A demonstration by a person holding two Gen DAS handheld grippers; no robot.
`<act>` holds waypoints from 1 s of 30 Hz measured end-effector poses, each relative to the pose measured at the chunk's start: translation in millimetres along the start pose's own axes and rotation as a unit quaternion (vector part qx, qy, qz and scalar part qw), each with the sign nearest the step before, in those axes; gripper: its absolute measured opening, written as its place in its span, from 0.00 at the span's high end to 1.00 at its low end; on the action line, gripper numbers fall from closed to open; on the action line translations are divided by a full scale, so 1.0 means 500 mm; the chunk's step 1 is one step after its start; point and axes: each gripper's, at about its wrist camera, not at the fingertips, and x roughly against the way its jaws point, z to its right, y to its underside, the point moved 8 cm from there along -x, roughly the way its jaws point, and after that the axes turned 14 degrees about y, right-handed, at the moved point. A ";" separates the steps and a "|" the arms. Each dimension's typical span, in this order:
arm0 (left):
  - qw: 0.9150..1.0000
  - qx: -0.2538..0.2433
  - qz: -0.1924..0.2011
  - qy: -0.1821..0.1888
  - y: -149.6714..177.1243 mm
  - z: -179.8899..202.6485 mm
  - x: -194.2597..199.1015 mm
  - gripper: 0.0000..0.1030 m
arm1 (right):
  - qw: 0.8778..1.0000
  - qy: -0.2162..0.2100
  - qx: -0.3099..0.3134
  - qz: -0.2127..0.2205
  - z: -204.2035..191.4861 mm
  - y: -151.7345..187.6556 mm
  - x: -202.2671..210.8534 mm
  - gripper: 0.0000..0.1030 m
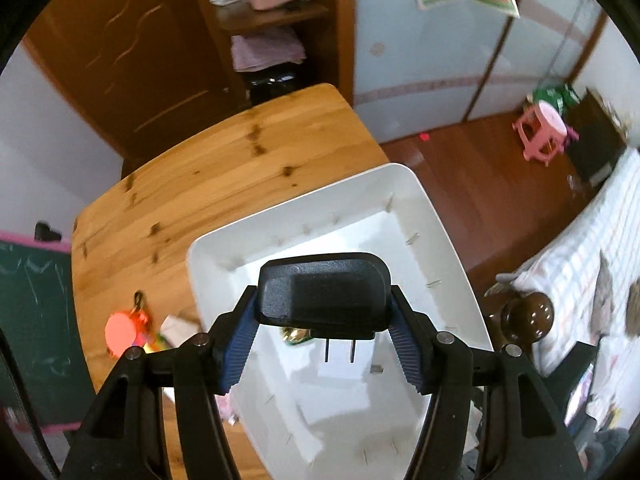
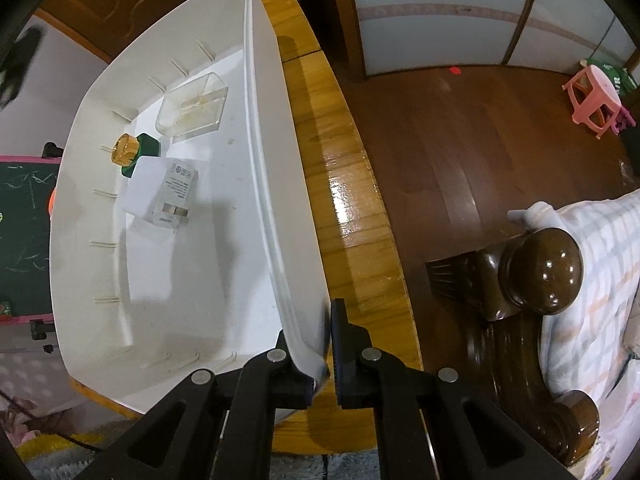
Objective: Organize rigid objects
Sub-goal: 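Carry the black plug adapter with the left tool into the bin and release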
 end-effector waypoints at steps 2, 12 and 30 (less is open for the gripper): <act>1.000 -0.012 -0.012 -0.004 -0.010 0.012 -0.027 0.36 | 1.000 -0.001 0.001 0.000 0.000 0.000 -0.001 0.93; 0.997 -0.038 -0.063 -0.029 -0.033 0.030 -0.172 0.36 | 1.000 0.011 0.022 0.009 -0.007 0.001 0.001 0.93; 0.990 -0.048 -0.115 -0.058 -0.042 0.031 -0.293 0.36 | 0.999 0.026 0.043 0.014 -0.011 0.002 0.003 0.93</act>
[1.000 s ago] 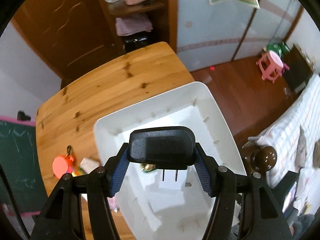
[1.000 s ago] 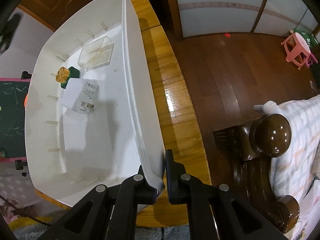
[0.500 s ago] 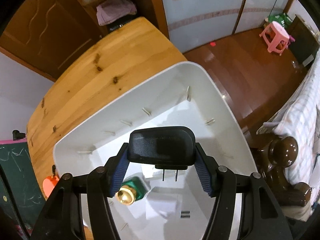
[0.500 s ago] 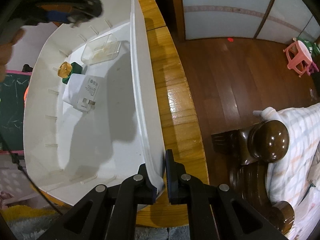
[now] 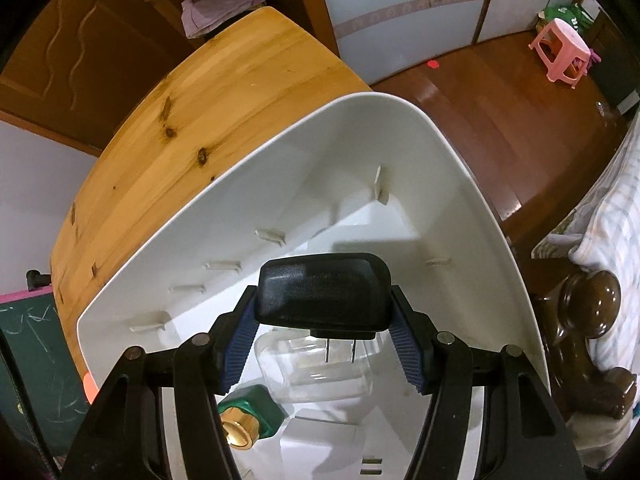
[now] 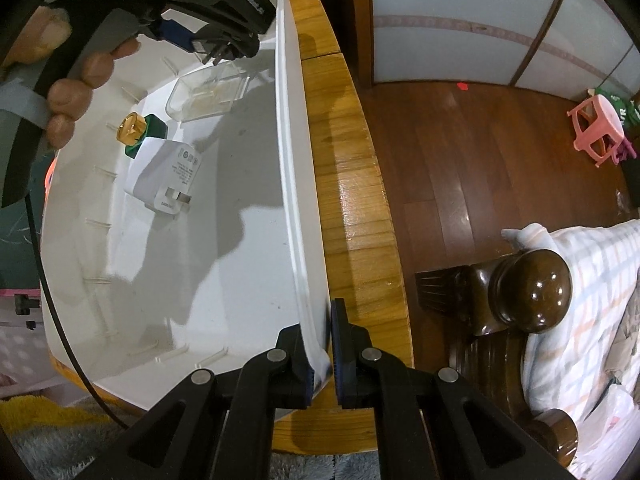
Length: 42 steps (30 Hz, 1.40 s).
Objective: Organize rigid objects
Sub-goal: 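Carry the black plug adapter with the left tool into the bin and release, then move the left tool back and grasp the orange round case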
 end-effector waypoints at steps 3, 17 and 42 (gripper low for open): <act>1.000 0.002 -0.001 -0.005 0.000 -0.003 -0.001 0.34 | 1.000 0.001 0.001 0.000 -0.001 0.000 0.000 0.93; 0.999 0.002 0.054 0.000 0.013 -0.016 0.084 0.03 | 1.000 -0.004 -0.009 -0.012 0.003 0.000 -0.005 0.93; 0.990 0.030 0.129 0.039 0.157 -0.064 0.318 0.03 | 0.998 -0.019 -0.037 -0.038 0.005 -0.002 -0.011 0.93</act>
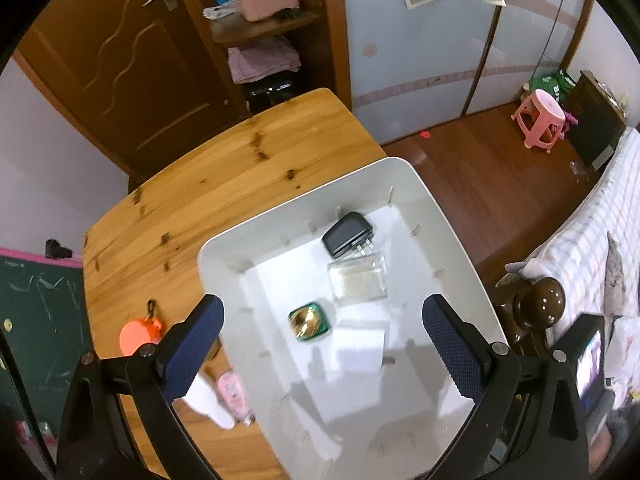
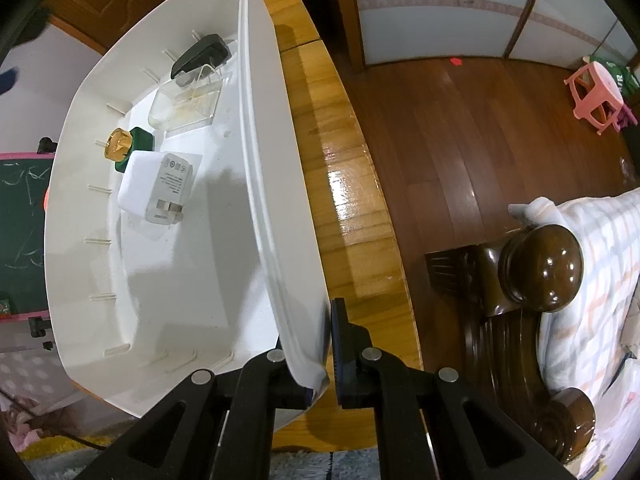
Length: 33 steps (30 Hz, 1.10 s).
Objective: Organize rigid objects
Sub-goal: 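Move the left tool back and grasp the orange round case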
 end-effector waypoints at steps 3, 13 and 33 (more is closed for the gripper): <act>1.000 0.012 0.005 0.000 0.020 -0.019 0.032 0.03 | 1.000 0.003 0.001 -0.003 -0.001 0.000 -0.001 0.93; 0.997 0.056 0.036 -0.024 0.075 -0.112 0.129 0.03 | 1.000 0.011 0.001 -0.013 -0.002 -0.001 -0.002 0.93; 0.965 0.251 0.044 -0.068 0.166 -0.474 0.175 0.03 | 0.999 0.035 -0.024 -0.020 0.003 0.006 -0.003 0.93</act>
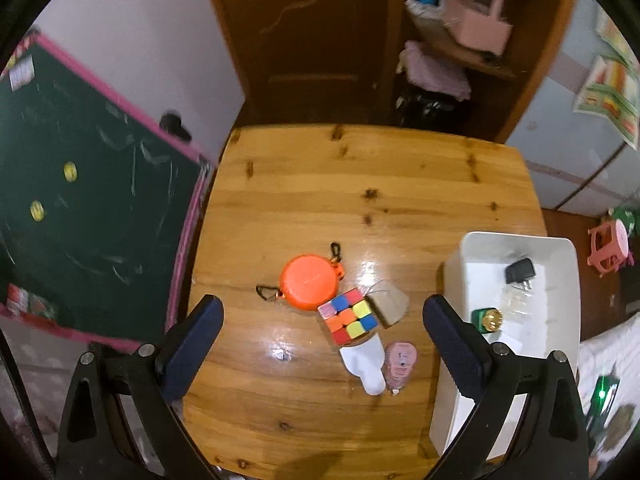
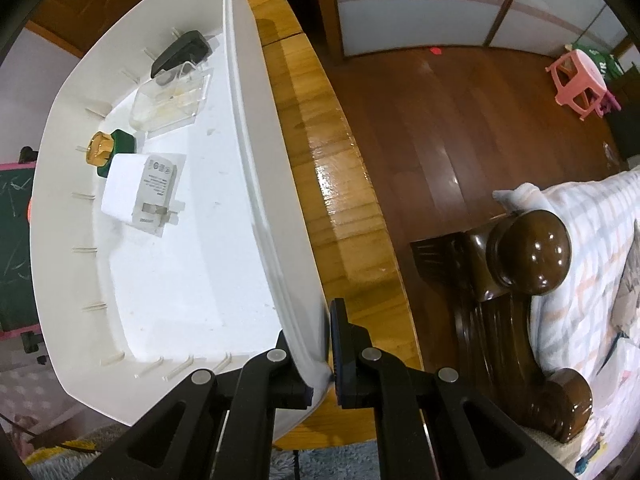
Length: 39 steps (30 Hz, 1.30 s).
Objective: Organize rigid objects
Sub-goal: 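Move the left tool back and grasp the orange round case, then carry the orange case with the left tool into the bin and release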
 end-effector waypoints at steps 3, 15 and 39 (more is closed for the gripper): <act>0.998 0.049 -0.032 0.023 0.007 -0.036 -0.056 0.03 | 1.000 0.006 -0.006 0.000 0.001 0.001 0.000 0.93; 0.962 0.252 -0.080 0.066 0.020 -0.146 -0.250 0.03 | 0.999 0.025 -0.035 -0.007 0.002 0.003 0.003 0.92; 0.901 0.422 -0.092 0.042 0.062 -0.205 -0.384 0.16 | 0.997 0.020 -0.064 -0.029 0.013 0.005 -0.010 0.91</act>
